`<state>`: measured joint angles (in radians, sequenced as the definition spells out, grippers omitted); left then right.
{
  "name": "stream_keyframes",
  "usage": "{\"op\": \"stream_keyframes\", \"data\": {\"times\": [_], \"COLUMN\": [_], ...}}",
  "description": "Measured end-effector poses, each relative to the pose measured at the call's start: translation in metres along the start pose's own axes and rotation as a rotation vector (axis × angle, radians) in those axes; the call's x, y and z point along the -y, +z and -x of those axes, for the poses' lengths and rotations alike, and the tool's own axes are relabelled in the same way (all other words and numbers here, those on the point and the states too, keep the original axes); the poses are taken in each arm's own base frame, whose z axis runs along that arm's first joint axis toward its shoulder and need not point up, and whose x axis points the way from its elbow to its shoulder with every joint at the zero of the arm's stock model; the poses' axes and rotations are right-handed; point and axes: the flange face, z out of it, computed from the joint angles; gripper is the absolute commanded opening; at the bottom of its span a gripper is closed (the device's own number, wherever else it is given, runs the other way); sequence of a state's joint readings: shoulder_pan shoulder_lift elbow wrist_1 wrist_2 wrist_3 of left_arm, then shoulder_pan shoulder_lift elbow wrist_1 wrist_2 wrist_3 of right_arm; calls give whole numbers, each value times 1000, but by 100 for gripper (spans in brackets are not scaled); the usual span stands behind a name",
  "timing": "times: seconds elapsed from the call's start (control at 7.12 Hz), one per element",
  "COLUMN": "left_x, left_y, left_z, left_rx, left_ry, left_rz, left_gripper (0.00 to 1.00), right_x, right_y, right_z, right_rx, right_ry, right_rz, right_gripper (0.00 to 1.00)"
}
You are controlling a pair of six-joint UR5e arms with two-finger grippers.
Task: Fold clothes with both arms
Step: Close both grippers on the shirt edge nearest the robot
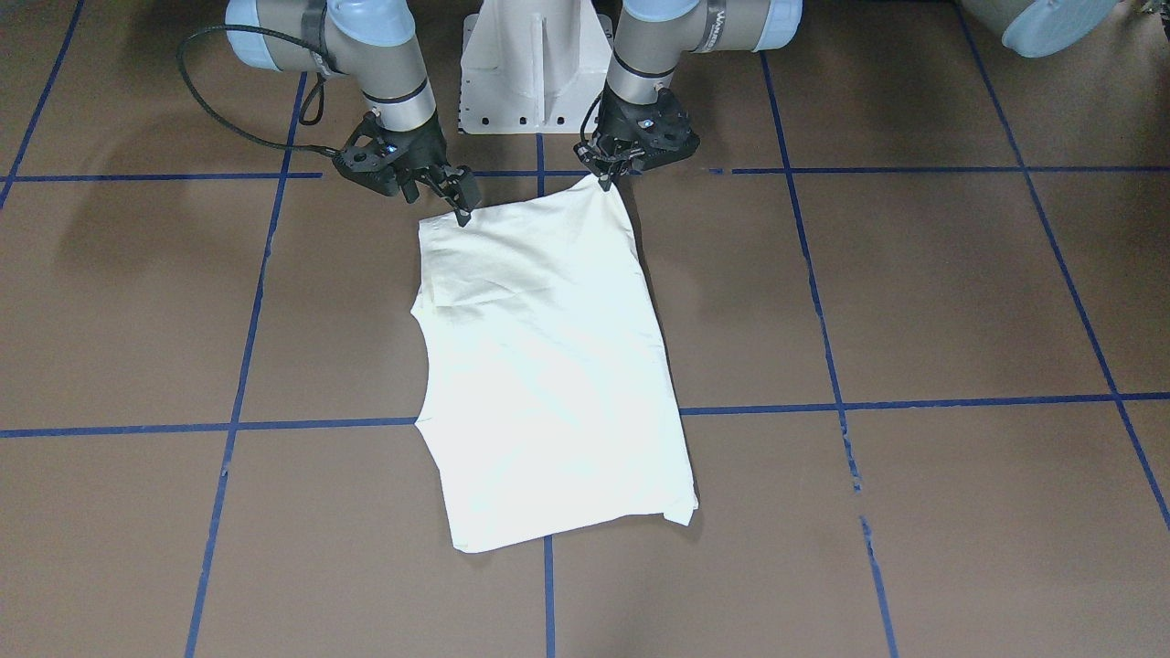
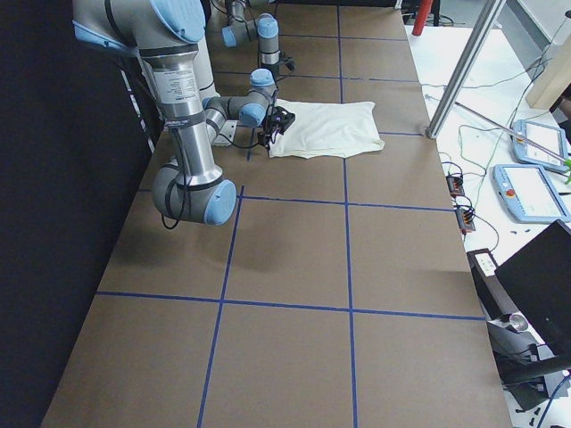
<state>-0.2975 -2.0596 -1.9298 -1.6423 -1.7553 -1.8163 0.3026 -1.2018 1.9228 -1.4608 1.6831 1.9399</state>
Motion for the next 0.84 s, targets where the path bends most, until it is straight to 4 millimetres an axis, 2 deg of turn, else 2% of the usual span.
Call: {"op": "stream_keyframes", "data": {"times": [0.28,0.84], "left_x": [-1,-2], "left_y": [0,-1], "left_z": [0,-1], "left_rx": [-1,-5], "left_ry": [1,2], "left_rz": [2,4], "left_gripper": [0,0], "right_x": [-5,2], "right_y": [16,28], "right_z": [-2,2], "right_rx": [-27,-30], "right_ry": [-11,-43], "right_rz": [-5,-37], "right_gripper": [100,100]}}
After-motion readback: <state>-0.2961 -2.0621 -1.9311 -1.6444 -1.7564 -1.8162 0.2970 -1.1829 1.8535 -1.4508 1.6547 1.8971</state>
